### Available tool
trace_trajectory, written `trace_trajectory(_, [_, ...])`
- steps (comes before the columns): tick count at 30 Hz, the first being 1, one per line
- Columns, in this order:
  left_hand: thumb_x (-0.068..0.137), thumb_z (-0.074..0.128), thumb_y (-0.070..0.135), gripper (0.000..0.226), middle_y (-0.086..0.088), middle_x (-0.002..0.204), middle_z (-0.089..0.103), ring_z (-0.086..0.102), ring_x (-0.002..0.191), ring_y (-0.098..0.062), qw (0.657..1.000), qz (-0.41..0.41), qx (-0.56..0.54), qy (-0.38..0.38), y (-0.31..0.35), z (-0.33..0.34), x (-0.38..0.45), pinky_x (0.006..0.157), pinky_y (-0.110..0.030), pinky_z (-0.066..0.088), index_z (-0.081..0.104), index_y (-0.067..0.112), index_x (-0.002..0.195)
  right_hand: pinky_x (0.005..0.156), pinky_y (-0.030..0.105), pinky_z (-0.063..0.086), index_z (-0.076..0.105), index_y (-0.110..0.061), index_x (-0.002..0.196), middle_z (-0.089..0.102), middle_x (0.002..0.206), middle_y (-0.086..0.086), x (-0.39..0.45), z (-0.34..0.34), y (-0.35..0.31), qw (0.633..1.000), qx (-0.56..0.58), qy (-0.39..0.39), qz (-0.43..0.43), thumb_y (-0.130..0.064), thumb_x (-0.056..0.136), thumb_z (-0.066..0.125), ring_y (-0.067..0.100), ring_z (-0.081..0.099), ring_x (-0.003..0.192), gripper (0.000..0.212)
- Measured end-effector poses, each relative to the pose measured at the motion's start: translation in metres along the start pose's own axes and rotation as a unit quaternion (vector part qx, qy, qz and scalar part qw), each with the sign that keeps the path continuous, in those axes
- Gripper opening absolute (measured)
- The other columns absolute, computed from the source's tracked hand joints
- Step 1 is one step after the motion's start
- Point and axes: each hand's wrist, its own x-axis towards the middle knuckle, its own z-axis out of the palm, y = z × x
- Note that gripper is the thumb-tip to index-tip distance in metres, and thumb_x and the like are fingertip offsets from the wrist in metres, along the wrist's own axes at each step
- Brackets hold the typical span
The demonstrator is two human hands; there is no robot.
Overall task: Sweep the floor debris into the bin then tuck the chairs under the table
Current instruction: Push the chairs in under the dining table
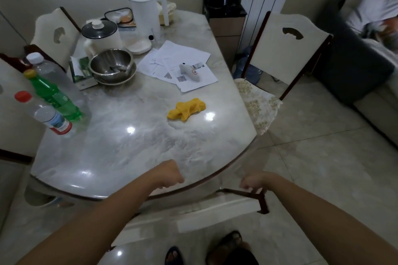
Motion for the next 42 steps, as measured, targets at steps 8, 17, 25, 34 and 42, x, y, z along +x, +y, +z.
trace_trajectory(8, [0.086,0.067,0.026,0.032,-0.006,0.066,0.058,0.056,0.062,-0.017,0.999,0.038,0.025,0.023,0.109,0.027,0.033,0.063,-0.032,0.051,0.059,0.005,0.064,0.069,0.029,0.051,0.064,-0.011,0.094,0.063,0.084,0.002,0.029,-0.078,0.037,0.993,-0.09,0.024,-0.079,-0.029,0.091,0.057,0.016,0.061,0.077,0.019])
trace_trajectory(17, [0.089,0.062,0.024,0.027,-0.012,0.08,0.071,0.065,0.068,-0.02,0.999,0.004,-0.001,0.049,0.266,0.07,0.08,0.066,-0.028,0.054,0.075,0.001,0.092,0.045,0.023,0.035,0.046,-0.012,0.057,0.048,0.058,0.004,0.029,-0.211,0.111,0.961,-0.19,0.111,-0.17,-0.021,0.083,0.057,0.017,0.048,0.05,0.029])
trace_trajectory(25, [0.091,0.059,0.022,0.028,-0.018,0.085,0.072,0.066,0.064,-0.023,0.999,0.001,-0.023,0.041,0.389,0.068,0.124,0.057,-0.029,0.054,0.069,-0.003,0.098,0.044,0.027,0.027,0.037,-0.018,0.052,0.037,0.054,0.004,0.02,-0.327,0.163,0.946,-0.194,0.136,-0.22,-0.015,0.09,0.054,0.017,0.034,0.045,0.041])
trace_trajectory(34, [0.092,0.055,0.023,0.019,-0.009,0.074,0.065,0.064,0.058,-0.02,0.997,0.005,-0.063,0.039,0.511,0.036,0.216,0.058,-0.029,0.055,0.065,0.009,0.088,0.048,0.029,0.029,0.038,-0.014,0.058,0.037,0.061,0.004,0.08,-0.468,0.191,0.946,-0.209,0.153,-0.194,-0.021,0.089,0.055,0.017,0.035,0.051,0.036])
trace_trajectory(42, [0.09,0.058,0.02,0.015,-0.011,0.074,0.061,0.06,0.059,-0.022,0.989,-0.039,-0.139,0.039,0.595,-0.003,0.295,0.053,-0.028,0.049,0.061,0.009,0.08,0.05,0.027,0.033,0.047,-0.009,0.067,0.046,0.071,0.005,0.118,-0.592,0.171,0.928,-0.266,0.14,-0.222,-0.02,0.089,0.053,0.02,0.044,0.061,0.026])
